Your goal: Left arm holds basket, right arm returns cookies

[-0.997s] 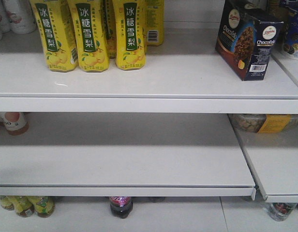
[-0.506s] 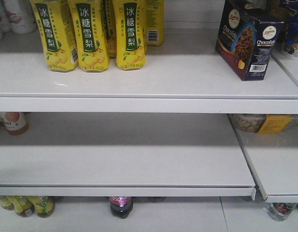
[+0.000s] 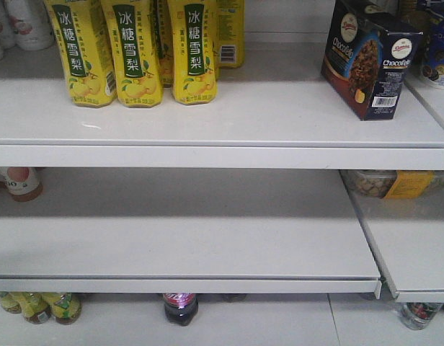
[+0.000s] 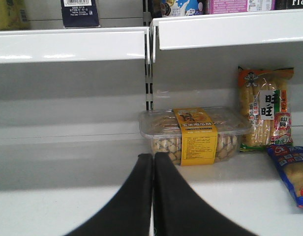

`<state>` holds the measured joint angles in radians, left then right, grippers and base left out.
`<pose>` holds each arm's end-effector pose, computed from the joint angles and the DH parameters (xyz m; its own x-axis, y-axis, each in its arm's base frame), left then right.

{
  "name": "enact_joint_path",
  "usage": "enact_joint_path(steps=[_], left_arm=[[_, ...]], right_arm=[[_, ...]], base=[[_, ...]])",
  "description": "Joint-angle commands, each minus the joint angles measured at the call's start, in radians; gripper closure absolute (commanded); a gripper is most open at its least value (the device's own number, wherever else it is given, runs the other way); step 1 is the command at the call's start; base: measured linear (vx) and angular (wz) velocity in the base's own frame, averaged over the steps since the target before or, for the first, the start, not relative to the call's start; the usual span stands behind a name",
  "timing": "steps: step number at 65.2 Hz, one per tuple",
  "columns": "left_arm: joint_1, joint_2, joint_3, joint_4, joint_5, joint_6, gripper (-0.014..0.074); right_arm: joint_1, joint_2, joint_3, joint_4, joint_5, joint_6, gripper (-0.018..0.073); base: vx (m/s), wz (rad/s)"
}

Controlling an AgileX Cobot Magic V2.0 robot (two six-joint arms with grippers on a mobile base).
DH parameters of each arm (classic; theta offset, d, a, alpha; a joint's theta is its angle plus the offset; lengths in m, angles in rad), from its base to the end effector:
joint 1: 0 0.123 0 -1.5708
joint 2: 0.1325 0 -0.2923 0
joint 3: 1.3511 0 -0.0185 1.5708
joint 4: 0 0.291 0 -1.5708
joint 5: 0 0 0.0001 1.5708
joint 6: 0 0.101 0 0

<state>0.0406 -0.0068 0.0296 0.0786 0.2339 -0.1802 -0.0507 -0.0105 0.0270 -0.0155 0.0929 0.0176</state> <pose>0.0986 0.0059 0.1798 -0.1609 -0.1102 -0.9808 -0.0756 0.9922 -0.0990 0.0997 -0.0052 0.1952 -0.0220 0.0033 -0.9998 0.0522 0.9986 0.0021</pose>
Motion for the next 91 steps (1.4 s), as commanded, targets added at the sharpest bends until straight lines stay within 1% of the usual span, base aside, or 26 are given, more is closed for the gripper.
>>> enact_joint_path(steps=[1, 91], left_arm=[[0.001, -0.018, -0.026, 0.02, -0.096, 0.006, 0.0603], [0.001, -0.018, -0.026, 0.02, -0.096, 0.006, 0.0603]], right_arm=[[-0.007, -0.013, 0.004, -0.003, -0.071, 0.002, 0.0567], [-0.007, -0.012, 0.004, -0.003, -0.071, 0.002, 0.0567]], base=[[0.0, 0.0], [0.0, 0.0]])
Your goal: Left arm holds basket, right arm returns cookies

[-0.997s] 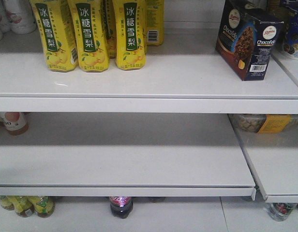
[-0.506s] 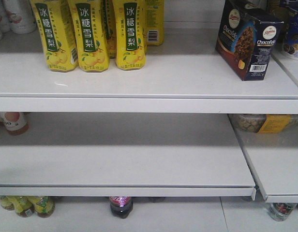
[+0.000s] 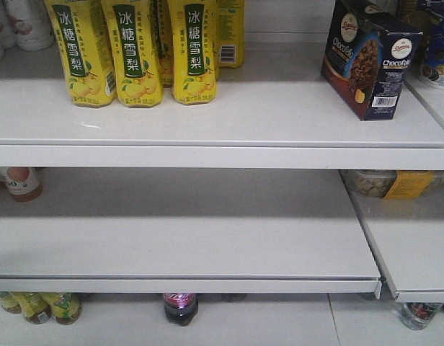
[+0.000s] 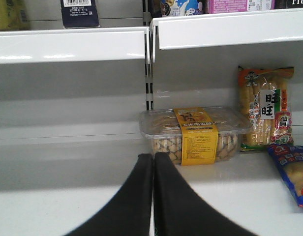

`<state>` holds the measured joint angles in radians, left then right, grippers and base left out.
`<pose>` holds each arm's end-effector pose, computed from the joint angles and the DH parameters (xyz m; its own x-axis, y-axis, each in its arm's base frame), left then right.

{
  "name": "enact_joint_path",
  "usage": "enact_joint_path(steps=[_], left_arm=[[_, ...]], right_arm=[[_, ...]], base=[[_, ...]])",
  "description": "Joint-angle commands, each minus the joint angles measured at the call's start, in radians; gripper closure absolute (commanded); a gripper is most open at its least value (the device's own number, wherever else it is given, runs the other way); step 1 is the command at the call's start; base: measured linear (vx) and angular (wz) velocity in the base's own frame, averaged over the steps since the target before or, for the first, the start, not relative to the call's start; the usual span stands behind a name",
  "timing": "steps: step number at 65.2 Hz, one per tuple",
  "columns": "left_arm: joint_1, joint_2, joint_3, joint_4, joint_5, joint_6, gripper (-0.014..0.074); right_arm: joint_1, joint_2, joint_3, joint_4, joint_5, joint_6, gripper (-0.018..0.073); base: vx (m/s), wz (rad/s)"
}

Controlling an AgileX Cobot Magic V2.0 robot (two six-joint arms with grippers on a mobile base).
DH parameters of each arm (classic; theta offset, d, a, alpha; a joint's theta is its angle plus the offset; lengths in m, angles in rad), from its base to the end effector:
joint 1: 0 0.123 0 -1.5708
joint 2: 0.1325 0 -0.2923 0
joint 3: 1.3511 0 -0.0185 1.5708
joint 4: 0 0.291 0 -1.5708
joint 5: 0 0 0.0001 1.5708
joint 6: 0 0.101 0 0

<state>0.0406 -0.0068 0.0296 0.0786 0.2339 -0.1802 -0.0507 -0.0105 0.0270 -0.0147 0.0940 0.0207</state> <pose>0.0986 0.0059 0.1798 -0.1609 -0.1102 -0.9808 -0.0756 0.9922 -0.0990 0.0997 -0.0052 0.1951 -0.0229 0.0072 -0.9997 0.0522 0.9986 0.0060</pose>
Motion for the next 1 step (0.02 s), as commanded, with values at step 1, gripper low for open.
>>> enact_joint_path(steps=[1], left_arm=[[0.001, -0.018, -0.026, 0.02, -0.096, 0.006, 0.0603]], right_arm=[[-0.007, -0.012, 0.004, -0.004, -0.072, -0.001, 0.0567]], base=[[0.0, 0.0]])
